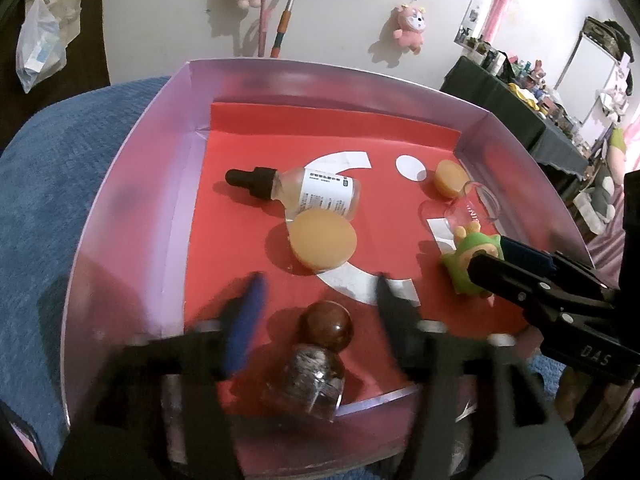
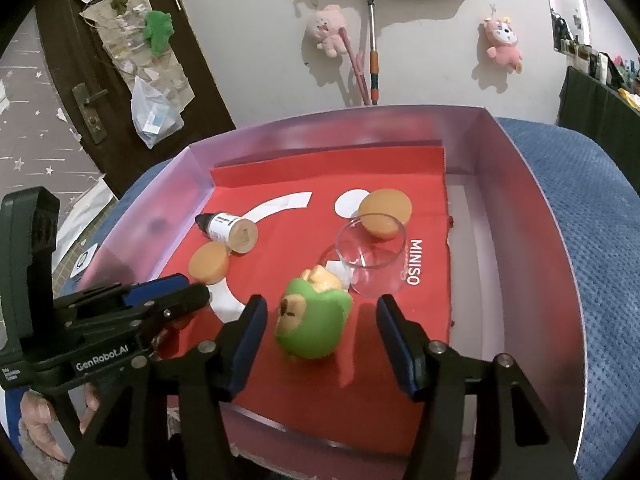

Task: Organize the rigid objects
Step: 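Lower both items onto the red paper and open both tools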

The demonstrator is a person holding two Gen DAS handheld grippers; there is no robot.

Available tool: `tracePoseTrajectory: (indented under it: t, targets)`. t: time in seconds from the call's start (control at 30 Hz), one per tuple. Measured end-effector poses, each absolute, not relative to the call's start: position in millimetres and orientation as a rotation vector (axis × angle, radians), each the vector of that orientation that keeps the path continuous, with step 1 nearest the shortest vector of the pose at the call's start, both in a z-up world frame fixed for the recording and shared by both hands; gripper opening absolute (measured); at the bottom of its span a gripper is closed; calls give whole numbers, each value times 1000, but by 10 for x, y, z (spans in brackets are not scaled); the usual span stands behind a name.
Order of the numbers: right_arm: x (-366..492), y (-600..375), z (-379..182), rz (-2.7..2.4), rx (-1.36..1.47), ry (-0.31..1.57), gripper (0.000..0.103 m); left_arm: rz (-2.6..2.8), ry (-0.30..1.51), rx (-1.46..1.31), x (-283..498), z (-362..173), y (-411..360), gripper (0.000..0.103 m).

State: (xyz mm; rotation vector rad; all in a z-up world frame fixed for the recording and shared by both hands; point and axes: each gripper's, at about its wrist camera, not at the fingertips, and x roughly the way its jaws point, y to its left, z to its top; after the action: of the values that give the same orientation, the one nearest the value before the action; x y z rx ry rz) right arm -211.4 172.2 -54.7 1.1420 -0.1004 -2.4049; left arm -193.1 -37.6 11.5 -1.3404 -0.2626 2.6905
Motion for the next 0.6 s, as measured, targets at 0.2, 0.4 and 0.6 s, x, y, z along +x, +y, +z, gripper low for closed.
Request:
tracePoseTrajectory:
  t: [0.2, 0.4, 0.6]
  targets:
    - [-2043, 1751, -481, -2400, 1126, -114, 68, 2695, -232, -1339, -1885, 142, -341, 66]
    - [-1926, 1805, -373, -2400, 1096, -133, 71, 2684, -261, -1315, -1804, 215, -349, 70]
    - [-1783, 1839, -282, -2383, 1060, -161, 79, 2681, -264, -1280, -1706, 316, -307, 78]
